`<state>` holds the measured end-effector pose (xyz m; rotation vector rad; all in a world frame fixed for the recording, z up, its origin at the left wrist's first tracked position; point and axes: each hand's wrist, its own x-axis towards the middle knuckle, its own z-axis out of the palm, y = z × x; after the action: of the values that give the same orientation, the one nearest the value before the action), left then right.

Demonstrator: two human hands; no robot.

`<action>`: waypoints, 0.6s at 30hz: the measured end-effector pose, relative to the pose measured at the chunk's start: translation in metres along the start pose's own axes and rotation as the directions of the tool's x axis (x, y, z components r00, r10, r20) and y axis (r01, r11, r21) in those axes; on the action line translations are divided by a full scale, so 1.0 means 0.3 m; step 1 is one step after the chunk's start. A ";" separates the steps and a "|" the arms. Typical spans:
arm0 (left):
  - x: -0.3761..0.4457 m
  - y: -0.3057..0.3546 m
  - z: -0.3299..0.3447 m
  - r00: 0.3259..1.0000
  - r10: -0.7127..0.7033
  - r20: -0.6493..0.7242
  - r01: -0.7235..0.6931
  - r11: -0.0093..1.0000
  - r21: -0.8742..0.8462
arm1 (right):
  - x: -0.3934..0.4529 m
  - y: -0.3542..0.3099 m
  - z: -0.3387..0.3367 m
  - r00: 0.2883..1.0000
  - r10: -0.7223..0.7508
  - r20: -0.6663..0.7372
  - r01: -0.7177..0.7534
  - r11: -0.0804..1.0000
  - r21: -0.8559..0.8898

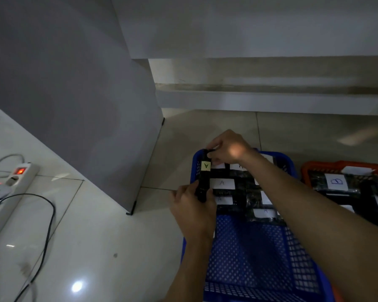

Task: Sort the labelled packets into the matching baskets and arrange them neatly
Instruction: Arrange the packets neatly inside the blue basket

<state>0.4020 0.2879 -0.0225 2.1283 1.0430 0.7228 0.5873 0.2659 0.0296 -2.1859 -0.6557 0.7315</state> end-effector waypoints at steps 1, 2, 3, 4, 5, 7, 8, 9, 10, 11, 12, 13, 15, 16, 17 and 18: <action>-0.001 -0.004 0.008 1.000 0.014 -0.015 -0.014 0.999 0.040 | 0.005 0.002 0.004 1.000 0.008 0.000 -0.008 1.000 -0.005; -0.002 -0.007 0.012 1.000 0.011 -0.023 -0.010 0.998 0.063 | 0.004 0.003 0.008 1.000 0.020 -0.001 -0.020 1.000 0.019; 0.000 -0.011 0.014 1.000 -0.007 -0.025 0.009 0.998 0.064 | 0.005 0.006 0.014 0.999 0.033 -0.005 -0.032 0.998 0.051; 0.003 -0.013 0.013 0.999 -0.028 -0.023 0.029 0.998 0.053 | 0.003 0.007 0.019 0.999 0.038 -0.012 -0.037 0.996 0.078; 0.004 -0.017 0.013 0.999 -0.041 -0.020 0.042 0.998 0.039 | 0.001 0.009 0.024 0.999 0.038 -0.027 -0.035 0.995 0.090; 0.005 -0.022 0.006 0.998 -0.057 -0.005 0.057 0.998 0.005 | -0.012 0.010 0.032 0.997 0.020 -0.073 -0.013 0.996 0.093; 0.004 -0.023 0.001 0.997 -0.071 0.006 0.071 0.997 -0.024 | -0.023 0.010 0.034 0.994 0.001 -0.107 0.009 0.996 0.086; 0.004 -0.019 -0.006 0.996 -0.086 0.019 0.087 0.995 -0.053 | -0.044 0.009 0.034 0.988 -0.030 -0.152 0.042 0.996 0.077; 0.004 -0.017 -0.012 0.995 -0.098 0.035 0.100 0.992 -0.075 | -0.073 0.007 0.032 0.977 -0.066 -0.204 0.082 0.994 0.074; 0.008 -0.018 -0.018 0.994 -0.100 0.051 0.105 0.990 -0.092 | -0.117 0.003 0.027 0.963 -0.100 -0.252 0.122 0.990 0.076; 0.014 -0.023 -0.026 0.993 -0.097 0.071 0.104 0.988 -0.111 | -0.176 0.000 0.024 0.955 -0.123 -0.271 0.149 0.986 0.079; 0.021 -0.030 -0.037 0.991 -0.089 0.099 0.102 0.985 -0.136 | -0.248 -0.002 0.026 0.960 -0.133 -0.246 0.154 0.986 0.070; 0.033 -0.054 -0.069 0.983 -0.070 0.168 0.102 0.976 -0.192 | -0.399 0.027 0.065 0.992 -0.118 -0.047 0.116 0.992 -0.046; 0.033 -0.068 -0.088 0.979 -0.058 0.194 0.101 0.970 -0.219 | -0.470 0.055 0.103 0.993 -0.094 0.065 0.104 0.981 -0.161; 0.032 -0.081 -0.108 0.978 -0.044 0.205 0.094 0.966 -0.242 | -0.524 0.084 0.150 0.987 -0.072 0.141 0.111 0.952 -0.287; 0.027 -0.094 -0.126 0.978 -0.030 0.206 0.084 0.962 -0.258 | -0.561 0.115 0.202 0.981 -0.055 0.184 0.125 0.909 -0.398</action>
<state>0.3665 0.3196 -0.0180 1.8872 0.8446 0.5710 0.4353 0.1660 0.0186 -2.4646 -1.0728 0.7924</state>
